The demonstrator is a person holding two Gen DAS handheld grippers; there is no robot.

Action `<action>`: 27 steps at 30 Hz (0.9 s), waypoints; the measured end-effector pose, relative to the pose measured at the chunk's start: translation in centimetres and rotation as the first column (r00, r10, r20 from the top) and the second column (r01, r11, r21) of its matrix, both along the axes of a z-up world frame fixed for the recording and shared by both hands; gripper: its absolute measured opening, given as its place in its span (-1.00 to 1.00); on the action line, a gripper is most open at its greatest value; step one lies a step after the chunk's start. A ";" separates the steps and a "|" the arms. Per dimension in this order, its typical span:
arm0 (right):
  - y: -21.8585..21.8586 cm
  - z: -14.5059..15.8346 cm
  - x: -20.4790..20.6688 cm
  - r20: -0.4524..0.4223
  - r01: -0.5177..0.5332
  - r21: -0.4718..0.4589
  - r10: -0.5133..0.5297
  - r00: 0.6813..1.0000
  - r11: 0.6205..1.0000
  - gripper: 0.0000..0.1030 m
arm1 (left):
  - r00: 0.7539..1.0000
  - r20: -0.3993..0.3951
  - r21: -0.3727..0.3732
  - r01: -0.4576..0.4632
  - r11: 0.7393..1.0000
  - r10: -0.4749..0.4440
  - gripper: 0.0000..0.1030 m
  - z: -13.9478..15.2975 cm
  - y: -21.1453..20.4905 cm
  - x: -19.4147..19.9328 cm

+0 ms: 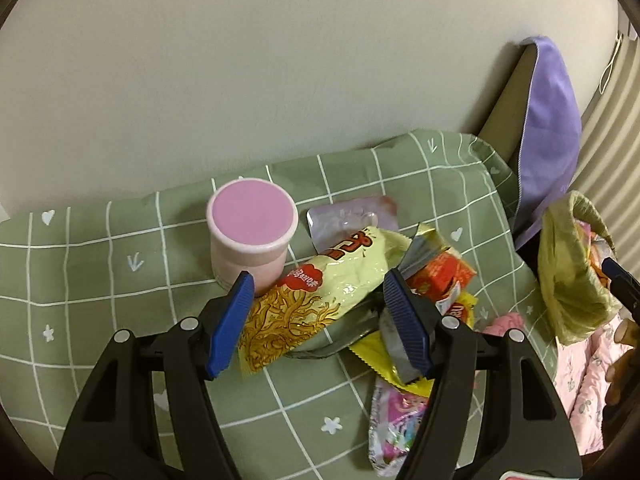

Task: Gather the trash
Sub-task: 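Move both grippers back over the remaining snacks on the table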

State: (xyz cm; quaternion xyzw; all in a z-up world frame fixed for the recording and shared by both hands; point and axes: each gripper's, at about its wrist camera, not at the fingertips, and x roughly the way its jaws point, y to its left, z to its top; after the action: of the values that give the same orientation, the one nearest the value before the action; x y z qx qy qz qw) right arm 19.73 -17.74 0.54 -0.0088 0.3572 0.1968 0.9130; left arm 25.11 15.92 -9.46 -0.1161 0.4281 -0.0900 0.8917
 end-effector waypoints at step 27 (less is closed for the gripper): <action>10.4 -10.3 11.5 -0.297 -0.078 0.121 0.111 0.948 0.990 -0.06 | 0.988 -0.043 -0.081 -0.149 0.985 0.146 0.24 0.3 1.3 -6.0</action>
State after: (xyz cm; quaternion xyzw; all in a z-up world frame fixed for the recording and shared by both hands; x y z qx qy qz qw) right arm 31.25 -7.29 -9.79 0.0538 0.4809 0.2586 0.8361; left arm 19.10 17.27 -9.19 -0.1866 0.4304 -0.0394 0.8822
